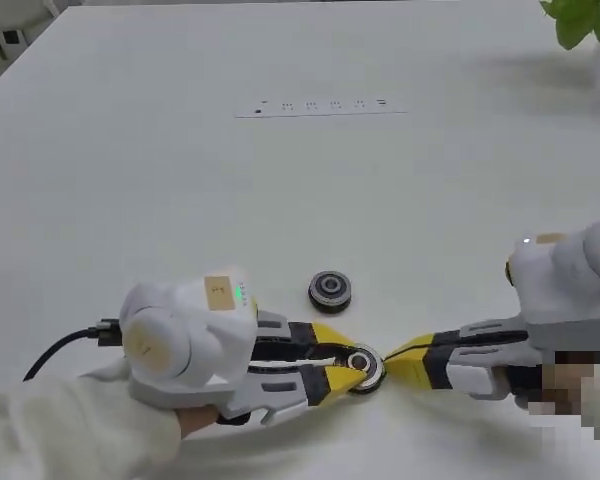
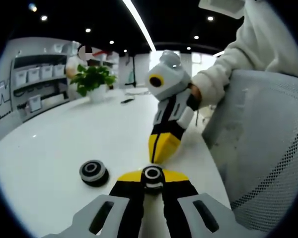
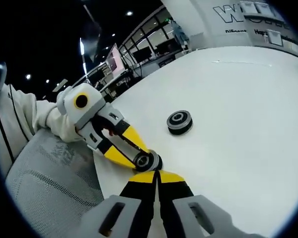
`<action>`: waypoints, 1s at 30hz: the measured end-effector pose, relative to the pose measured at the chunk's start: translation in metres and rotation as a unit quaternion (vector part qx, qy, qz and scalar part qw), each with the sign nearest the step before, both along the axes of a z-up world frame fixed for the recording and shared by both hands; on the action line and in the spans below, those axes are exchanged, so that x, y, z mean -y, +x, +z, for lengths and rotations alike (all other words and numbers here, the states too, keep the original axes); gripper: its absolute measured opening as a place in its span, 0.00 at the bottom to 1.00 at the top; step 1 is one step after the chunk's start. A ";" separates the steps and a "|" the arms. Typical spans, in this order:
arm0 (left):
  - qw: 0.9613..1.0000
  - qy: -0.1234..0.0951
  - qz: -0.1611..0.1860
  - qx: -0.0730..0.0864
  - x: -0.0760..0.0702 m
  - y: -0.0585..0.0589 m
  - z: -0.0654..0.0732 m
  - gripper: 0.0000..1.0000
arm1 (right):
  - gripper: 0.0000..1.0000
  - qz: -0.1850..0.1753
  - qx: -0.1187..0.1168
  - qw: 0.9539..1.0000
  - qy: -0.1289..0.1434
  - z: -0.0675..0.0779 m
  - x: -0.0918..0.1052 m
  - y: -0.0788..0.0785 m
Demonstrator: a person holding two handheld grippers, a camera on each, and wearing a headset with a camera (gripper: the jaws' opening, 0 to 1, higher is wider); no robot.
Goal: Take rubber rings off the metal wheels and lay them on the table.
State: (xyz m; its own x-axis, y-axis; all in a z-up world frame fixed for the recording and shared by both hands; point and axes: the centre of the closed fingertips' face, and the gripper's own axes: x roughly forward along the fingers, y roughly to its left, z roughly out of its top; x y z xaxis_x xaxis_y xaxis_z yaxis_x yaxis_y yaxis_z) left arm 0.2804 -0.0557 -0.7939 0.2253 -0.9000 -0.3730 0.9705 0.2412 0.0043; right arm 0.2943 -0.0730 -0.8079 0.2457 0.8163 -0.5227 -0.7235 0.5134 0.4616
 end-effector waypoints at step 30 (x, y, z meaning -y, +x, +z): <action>1.000 -0.012 0.000 -0.005 0.001 0.002 0.000 0.14 | 0.00 -0.046 -0.080 0.993 0.071 0.014 -0.009 -0.008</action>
